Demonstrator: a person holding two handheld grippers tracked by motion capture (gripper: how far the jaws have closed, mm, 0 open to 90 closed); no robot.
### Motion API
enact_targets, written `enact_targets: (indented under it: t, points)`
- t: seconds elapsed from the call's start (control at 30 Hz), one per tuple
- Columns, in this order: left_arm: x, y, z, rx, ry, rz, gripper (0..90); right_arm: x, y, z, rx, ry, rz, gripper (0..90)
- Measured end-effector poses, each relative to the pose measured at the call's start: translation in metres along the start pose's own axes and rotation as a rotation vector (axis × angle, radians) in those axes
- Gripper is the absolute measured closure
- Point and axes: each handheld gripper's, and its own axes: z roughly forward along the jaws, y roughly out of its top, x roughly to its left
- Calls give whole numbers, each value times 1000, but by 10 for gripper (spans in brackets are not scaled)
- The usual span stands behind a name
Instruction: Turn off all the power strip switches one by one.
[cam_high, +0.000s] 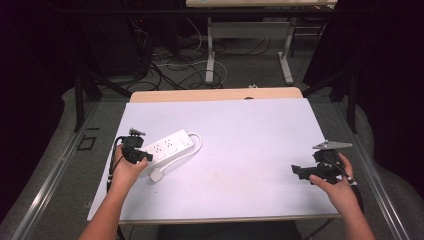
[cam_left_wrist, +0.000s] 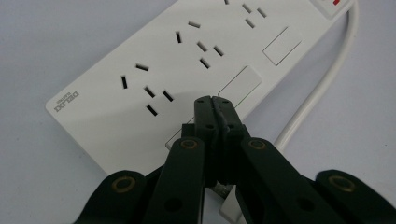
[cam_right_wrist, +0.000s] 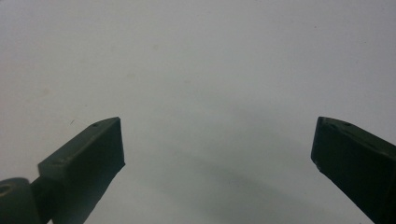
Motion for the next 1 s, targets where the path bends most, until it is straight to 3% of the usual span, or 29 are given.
enact_targets:
  t: [0.47,0.9,0.97,1.0]
  points:
    - [10,-9,-1,10,18,-18,900,0,0,0,3,0,-5,21]
    - [12,-11,0,3,2,-19,900,-1,0,0,2,4,1,21]
    - [10,-12,1,-4,12,-27,900,-1,-1,0,0,2,-3,21]
    - [10,-12,1,18,25,-16,900,-1,-1,0,1,2,-6,21]
